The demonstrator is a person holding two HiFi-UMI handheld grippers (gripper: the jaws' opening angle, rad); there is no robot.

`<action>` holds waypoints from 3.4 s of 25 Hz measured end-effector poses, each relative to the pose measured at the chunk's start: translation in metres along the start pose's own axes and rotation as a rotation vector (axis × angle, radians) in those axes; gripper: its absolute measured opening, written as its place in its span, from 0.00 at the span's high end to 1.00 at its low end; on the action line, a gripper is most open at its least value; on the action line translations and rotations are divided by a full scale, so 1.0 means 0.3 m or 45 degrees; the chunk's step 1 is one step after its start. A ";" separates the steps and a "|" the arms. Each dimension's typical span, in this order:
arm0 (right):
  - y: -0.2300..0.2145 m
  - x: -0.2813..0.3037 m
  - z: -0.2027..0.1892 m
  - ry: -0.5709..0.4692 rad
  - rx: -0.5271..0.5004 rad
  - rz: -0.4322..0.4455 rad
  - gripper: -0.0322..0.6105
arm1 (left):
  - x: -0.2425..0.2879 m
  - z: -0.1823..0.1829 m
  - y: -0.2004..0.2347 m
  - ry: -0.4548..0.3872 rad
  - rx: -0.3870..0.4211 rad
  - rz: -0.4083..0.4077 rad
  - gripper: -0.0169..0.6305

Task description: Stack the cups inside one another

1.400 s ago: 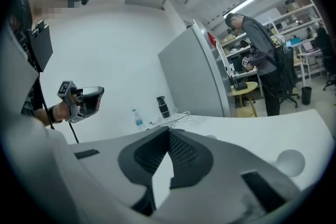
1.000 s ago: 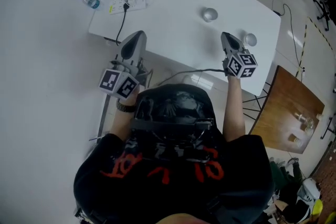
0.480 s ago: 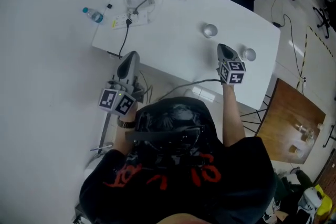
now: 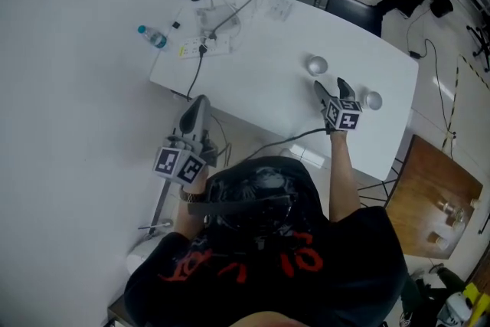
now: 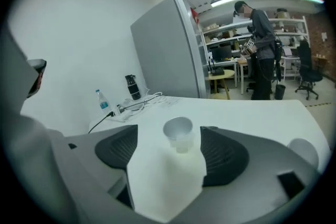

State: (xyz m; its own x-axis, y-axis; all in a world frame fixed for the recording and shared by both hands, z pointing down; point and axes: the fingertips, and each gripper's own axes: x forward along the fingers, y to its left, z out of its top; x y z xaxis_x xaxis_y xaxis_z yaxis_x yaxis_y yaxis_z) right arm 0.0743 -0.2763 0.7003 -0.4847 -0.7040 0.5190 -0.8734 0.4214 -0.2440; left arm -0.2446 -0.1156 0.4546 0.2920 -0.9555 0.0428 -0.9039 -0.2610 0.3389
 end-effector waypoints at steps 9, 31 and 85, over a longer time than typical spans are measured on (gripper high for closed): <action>-0.063 0.131 -0.007 0.043 -0.050 -0.112 0.22 | -0.054 0.023 0.035 -0.023 0.015 0.078 0.97; -0.051 0.361 -0.049 0.239 -0.143 -0.153 0.23 | -0.066 0.033 0.004 0.009 0.079 0.076 0.97; -0.080 -0.212 -0.271 0.125 -0.121 -0.295 0.35 | 0.037 -0.059 -0.225 0.094 0.015 -0.305 0.97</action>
State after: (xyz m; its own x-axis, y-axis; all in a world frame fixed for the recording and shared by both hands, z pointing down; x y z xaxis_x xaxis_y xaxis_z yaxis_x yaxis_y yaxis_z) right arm 0.1300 -0.1952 0.7398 -0.2617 -0.7310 0.6302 -0.9499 0.3107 -0.0340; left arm -0.1747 -0.1061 0.4490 0.5202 -0.8535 0.0315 -0.8094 -0.4809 0.3370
